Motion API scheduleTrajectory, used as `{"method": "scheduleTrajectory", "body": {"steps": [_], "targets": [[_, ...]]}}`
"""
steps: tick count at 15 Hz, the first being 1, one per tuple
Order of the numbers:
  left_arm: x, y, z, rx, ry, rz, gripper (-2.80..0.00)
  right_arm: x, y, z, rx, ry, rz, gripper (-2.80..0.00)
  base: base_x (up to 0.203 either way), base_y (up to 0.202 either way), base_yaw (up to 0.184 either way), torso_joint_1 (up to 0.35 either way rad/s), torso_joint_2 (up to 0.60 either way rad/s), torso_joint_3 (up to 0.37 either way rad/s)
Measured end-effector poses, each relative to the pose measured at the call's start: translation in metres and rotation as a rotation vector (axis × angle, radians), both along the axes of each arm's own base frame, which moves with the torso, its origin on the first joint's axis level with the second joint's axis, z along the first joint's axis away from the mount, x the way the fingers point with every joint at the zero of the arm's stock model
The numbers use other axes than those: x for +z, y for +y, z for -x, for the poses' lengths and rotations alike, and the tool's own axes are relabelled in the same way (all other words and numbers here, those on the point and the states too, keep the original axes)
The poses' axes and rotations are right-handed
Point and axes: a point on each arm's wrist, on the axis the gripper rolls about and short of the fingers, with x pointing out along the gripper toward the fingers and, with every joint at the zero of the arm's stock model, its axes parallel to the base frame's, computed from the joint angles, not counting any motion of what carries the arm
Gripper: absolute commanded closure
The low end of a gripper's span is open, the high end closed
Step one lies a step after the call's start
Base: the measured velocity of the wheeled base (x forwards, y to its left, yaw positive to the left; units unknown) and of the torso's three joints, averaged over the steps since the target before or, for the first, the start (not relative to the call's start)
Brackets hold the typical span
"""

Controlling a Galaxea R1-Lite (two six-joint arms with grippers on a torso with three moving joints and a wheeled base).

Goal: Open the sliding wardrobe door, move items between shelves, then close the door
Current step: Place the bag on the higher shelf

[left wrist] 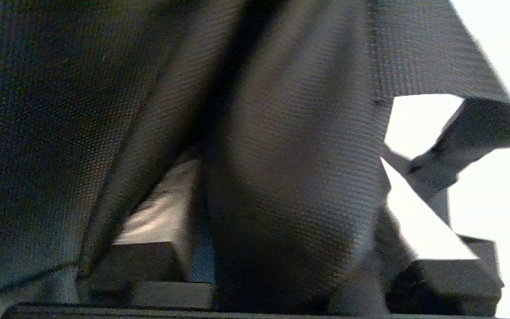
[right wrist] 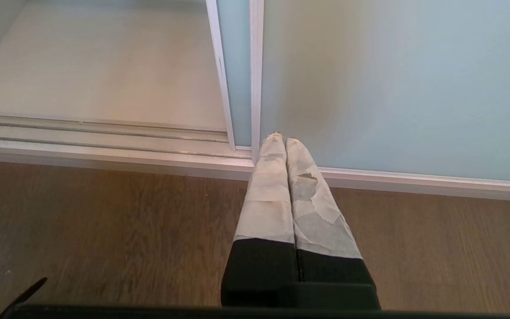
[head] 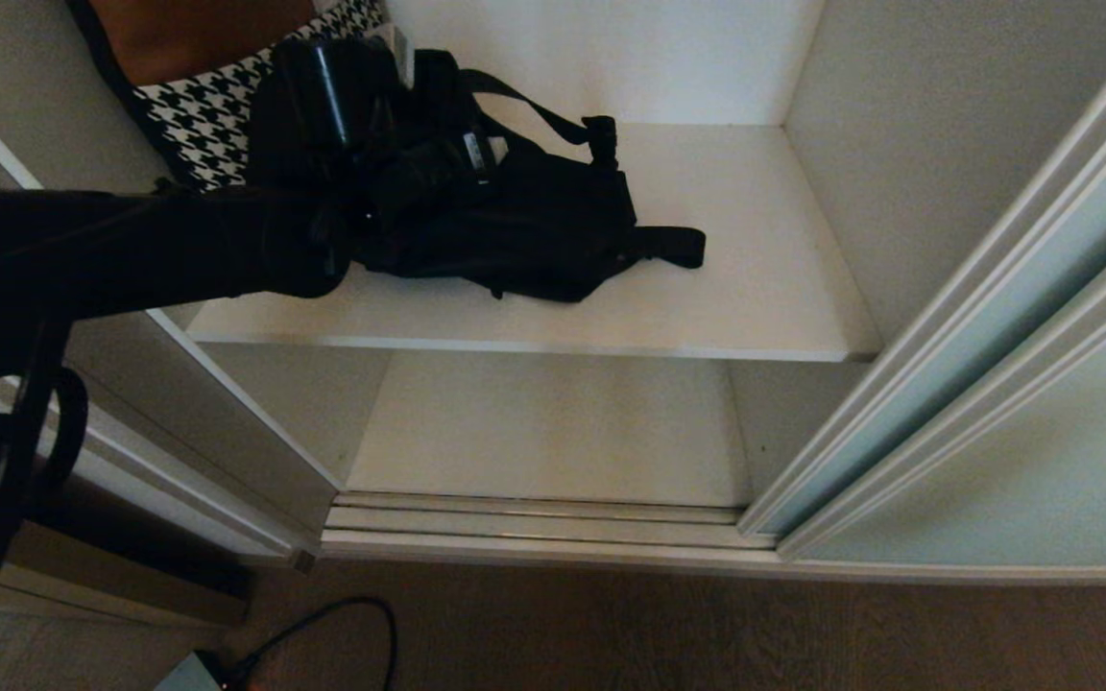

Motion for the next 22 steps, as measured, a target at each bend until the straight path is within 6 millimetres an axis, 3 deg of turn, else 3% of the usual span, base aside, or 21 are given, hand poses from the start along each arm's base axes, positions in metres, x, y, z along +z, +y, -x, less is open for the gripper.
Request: {"method": "scheduleTrajectory", "body": {"steps": [4,8,13,22], "targets": [[0.035,0.012,0.037,-0.010,0.018,0.026,-2.80,0.000,0.000,0.000,0.000,0.001,0.000,0.00,0.000,0.000,0.000,0.000,0.00,0.000],[0.039,0.017,0.059,-0.016,0.143,-0.029,-2.80,0.000,0.000,0.000,0.000,0.000,0.000,0.00,0.000,0.000,0.000,0.000,0.00,0.000],[0.064,0.027,0.085,-0.010,0.086,-0.034,-2.80,0.000,0.000,0.000,0.000,0.000,0.000,0.00,0.000,0.000,0.000,0.000,0.00,0.000],[0.016,0.033,0.107,-0.013,0.366,-0.141,-2.80,0.000,0.000,0.000,0.000,0.000,-0.001,0.00,0.000,0.000,0.000,0.000,0.00,0.000]]}}
